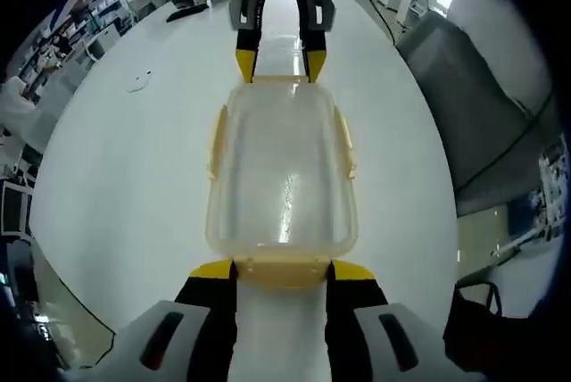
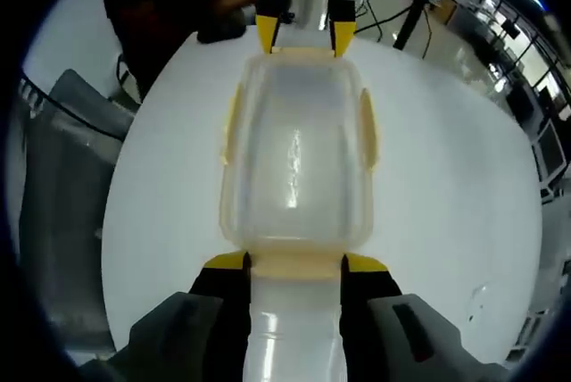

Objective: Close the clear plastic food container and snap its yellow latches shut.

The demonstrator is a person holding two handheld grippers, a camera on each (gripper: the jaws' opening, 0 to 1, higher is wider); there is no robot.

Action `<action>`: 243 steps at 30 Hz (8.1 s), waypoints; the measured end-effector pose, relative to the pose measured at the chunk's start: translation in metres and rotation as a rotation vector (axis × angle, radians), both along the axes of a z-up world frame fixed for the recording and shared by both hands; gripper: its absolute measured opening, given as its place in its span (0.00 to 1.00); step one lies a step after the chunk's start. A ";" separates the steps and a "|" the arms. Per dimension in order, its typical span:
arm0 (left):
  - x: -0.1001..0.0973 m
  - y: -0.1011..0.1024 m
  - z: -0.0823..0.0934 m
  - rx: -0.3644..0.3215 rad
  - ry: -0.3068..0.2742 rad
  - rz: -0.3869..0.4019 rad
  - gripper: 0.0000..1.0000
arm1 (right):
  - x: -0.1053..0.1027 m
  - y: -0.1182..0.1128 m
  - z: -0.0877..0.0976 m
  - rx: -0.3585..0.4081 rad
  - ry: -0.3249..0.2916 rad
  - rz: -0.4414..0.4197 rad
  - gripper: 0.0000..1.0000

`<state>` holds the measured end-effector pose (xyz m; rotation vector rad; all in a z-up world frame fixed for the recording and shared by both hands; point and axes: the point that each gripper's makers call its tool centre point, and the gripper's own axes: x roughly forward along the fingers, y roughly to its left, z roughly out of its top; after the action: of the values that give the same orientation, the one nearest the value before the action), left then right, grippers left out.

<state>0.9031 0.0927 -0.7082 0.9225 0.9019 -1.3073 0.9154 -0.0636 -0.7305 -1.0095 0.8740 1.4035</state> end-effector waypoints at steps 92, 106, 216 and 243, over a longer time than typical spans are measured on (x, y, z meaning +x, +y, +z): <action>0.013 -0.240 -0.009 -0.042 -0.050 -0.068 0.33 | -0.011 -0.245 0.006 -0.182 0.046 -0.074 0.35; 0.015 -0.240 -0.016 -0.048 -0.042 -0.059 0.33 | -0.008 -0.245 0.004 -0.185 0.054 -0.074 0.36; 0.013 -0.238 -0.005 -0.402 0.046 0.887 0.26 | -0.004 -0.239 0.025 0.540 0.055 -1.118 0.21; 0.014 -0.243 -0.012 -0.504 0.128 1.061 0.27 | -0.008 -0.238 0.017 0.648 0.182 -1.304 0.21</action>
<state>0.9175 -0.1502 -0.7201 -0.0883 0.8942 -0.5939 0.9078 -0.3019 -0.7133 0.2495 0.8404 0.5271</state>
